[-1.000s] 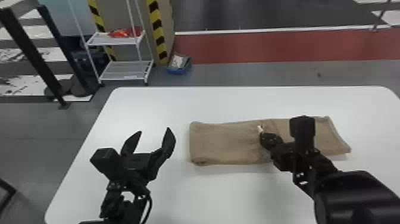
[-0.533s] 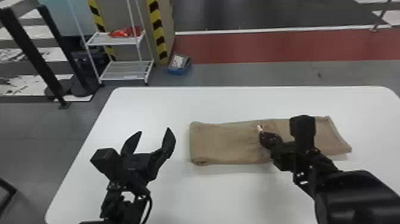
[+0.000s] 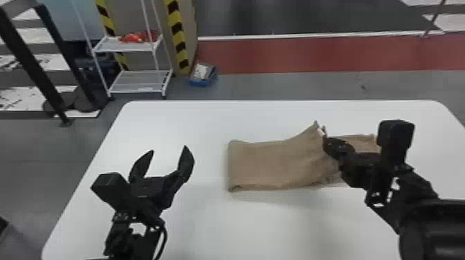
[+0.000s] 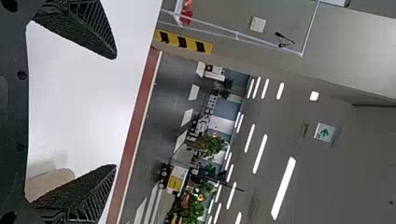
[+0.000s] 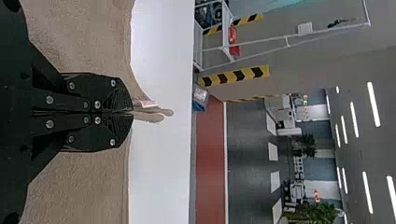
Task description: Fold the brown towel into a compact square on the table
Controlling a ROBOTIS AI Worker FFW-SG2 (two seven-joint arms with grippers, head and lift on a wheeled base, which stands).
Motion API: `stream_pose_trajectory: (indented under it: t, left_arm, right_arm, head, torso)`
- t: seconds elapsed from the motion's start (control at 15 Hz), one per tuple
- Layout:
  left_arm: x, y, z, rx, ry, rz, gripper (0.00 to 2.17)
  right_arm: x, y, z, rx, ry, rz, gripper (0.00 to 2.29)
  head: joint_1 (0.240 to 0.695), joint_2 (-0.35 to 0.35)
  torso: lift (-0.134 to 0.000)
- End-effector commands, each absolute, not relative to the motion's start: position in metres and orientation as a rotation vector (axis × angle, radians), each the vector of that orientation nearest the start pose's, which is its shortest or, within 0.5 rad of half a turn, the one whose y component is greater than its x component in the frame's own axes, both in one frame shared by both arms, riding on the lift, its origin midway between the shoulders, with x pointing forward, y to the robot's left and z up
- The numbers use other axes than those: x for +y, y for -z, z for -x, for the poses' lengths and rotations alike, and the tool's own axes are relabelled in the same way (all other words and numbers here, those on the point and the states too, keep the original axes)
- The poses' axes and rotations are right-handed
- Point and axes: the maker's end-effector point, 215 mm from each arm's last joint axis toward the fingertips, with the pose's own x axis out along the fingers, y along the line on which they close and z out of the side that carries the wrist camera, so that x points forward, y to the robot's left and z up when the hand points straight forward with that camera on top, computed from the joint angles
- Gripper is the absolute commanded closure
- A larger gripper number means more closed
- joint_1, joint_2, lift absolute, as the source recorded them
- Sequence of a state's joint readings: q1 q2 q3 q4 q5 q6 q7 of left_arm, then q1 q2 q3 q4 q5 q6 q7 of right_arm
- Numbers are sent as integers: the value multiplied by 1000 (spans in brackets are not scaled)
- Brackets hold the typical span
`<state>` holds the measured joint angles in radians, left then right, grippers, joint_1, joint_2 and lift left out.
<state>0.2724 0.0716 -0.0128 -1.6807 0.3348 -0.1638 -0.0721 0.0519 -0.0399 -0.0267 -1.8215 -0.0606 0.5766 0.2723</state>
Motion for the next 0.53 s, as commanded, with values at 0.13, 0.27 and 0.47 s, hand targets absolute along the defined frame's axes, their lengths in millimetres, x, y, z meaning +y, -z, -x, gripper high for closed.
stream_pose_trajectory:
  t: [0.13, 0.27, 0.47]
  left_arm:
    - [233, 377, -506, -15, 56, 256, 36]
    - [235, 378, -504, -13, 51, 255, 36]
    - [238, 380, -503, -9, 49, 257, 46]
  right_arm:
    - [-210, 429, -558, 421, -236, -91, 1298]
    - [-232, 405, -554, 394, -215, -125, 1298]
    - [-262, 388, -550, 373, -170, -152, 1298]
  head:
    - [695, 37]
    - [695, 29]
    - [695, 2]
  torso:
    - [-99]
    - [-99]
    - [-99]
